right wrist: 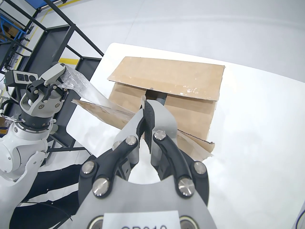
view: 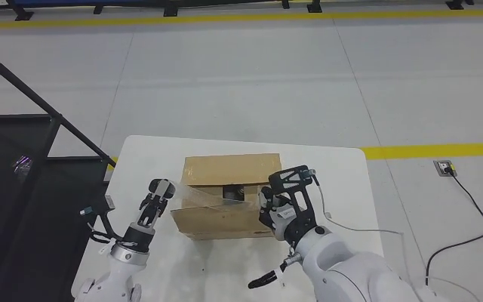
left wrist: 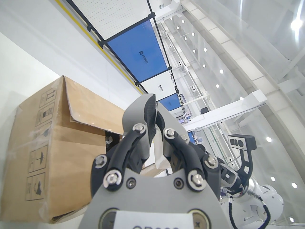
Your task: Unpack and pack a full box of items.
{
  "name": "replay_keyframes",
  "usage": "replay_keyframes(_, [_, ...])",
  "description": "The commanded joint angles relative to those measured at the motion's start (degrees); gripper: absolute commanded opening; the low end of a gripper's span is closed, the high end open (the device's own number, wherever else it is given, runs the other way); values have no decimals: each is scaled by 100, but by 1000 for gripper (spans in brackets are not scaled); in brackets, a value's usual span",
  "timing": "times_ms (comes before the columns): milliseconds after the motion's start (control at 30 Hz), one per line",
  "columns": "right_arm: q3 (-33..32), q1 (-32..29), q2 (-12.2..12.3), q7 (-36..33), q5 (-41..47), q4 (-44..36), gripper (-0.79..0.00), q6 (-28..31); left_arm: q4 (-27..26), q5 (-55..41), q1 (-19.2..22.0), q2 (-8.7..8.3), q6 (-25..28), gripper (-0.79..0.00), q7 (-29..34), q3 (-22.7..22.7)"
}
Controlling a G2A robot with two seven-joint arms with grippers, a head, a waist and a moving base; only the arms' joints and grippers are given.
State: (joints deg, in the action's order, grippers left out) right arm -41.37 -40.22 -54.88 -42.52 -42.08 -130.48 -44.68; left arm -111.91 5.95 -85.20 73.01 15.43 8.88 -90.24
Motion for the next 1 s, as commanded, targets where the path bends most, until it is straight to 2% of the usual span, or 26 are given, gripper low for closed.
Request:
replay_keyframes(0, [-9,-11,-20,-12,-67,-29,-785,17,-35,-21,-26,-2,30,-785,-6,-21])
replay_keyframes(233, [-41,-34,-99,-93,-204,-200,-785,400,-177,-146,-109,-7,104,-785,24,-87])
replay_keyframes(367, [-70,-37,-149,-275,-341,-163,-785,280,-180,-141,-144,-10,118,-785,26,-102])
replay_keyframes(500, [-215,-23,-191,-269,-129,-184,-785,767,-207,-156,-151,-10,139,-785,31,-94])
replay_keyframes(833, [-564,-267,-228,-284,-87,-244,-785,1270,-338,-324,-221,-21,198,-785,79,-203])
replay_keyframes(967, [-722,-401,-236,-222,57,-295,-785,1643,-383,-411,-259,-24,215,-785,69,-269])
